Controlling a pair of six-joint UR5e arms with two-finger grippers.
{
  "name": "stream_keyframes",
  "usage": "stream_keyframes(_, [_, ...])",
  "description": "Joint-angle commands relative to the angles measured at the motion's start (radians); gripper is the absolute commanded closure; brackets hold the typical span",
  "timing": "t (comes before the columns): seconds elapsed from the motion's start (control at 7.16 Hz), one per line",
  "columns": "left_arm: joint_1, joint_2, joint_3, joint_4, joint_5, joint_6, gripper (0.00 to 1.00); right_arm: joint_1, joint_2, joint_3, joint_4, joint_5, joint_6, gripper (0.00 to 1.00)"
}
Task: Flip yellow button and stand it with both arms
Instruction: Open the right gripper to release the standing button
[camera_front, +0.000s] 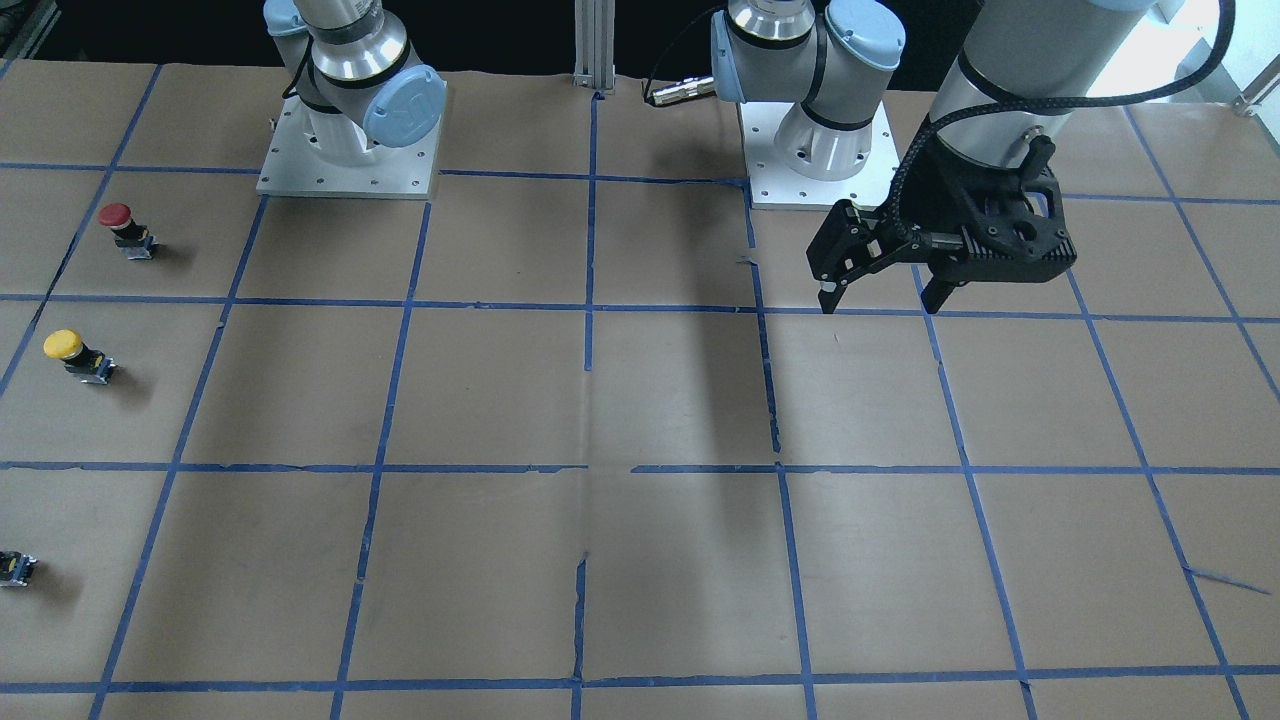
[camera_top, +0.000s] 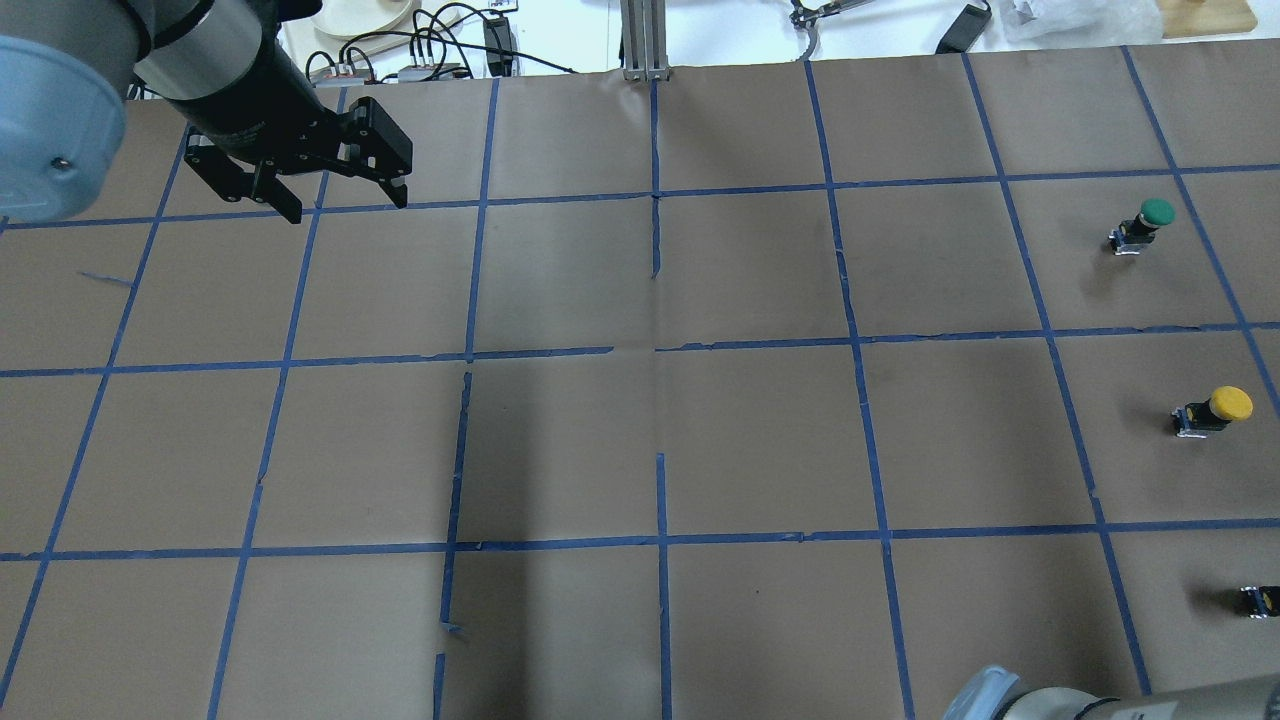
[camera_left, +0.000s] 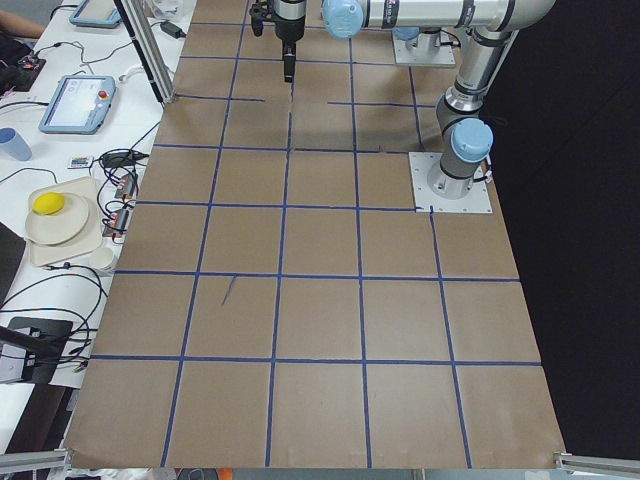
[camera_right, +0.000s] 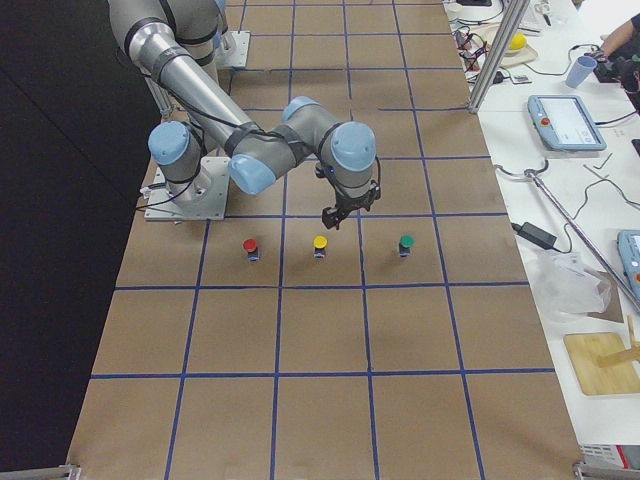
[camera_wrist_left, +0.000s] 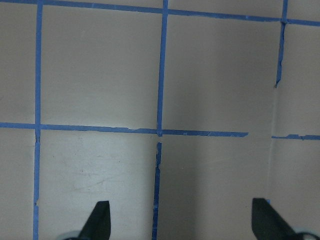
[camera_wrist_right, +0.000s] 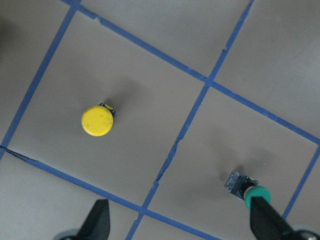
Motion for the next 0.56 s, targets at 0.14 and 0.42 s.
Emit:
stream_keyframes(0.14, [0.0,-0.001,0.005,0.001,0.001,0.0,0.0,0.221,-0.108,-0.063,0.104,-0.013,0.517,0.0])
stream_keyframes(0.42, [0.0,-0.016,0.049,-0.034,0.003,0.0,0.0,0.432,-0.117,-0.068,0.104,0.003,0.975,0.0])
